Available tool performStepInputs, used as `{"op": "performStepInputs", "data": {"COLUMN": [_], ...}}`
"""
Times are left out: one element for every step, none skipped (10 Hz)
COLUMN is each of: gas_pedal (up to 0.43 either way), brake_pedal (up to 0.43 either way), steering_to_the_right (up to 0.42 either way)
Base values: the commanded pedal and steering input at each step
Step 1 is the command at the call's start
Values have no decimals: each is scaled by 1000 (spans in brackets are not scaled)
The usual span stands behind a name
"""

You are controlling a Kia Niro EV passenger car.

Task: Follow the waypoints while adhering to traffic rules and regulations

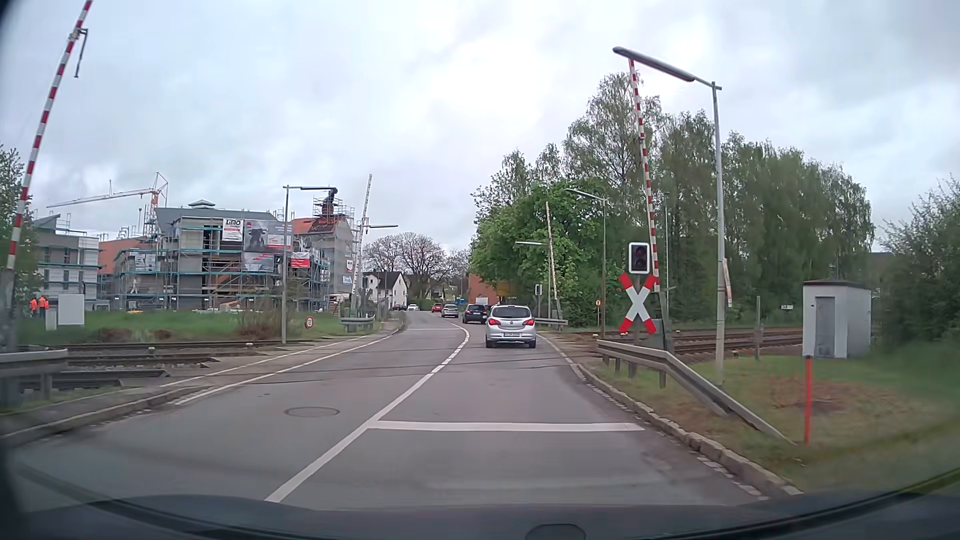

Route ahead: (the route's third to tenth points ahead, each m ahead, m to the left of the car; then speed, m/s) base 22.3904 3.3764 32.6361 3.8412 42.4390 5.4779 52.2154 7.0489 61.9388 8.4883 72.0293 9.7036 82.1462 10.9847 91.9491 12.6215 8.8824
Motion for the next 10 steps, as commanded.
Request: {"op": "performStepInputs", "data": {"gas_pedal": [118,118,118,118,118,118,118,118,130,130], "brake_pedal": [0,0,0,0,0,0,0,0,0,0], "steering_to_the_right": [-3,-3,-3,-3,-4,-5,-5,-5,-5,-5]}}
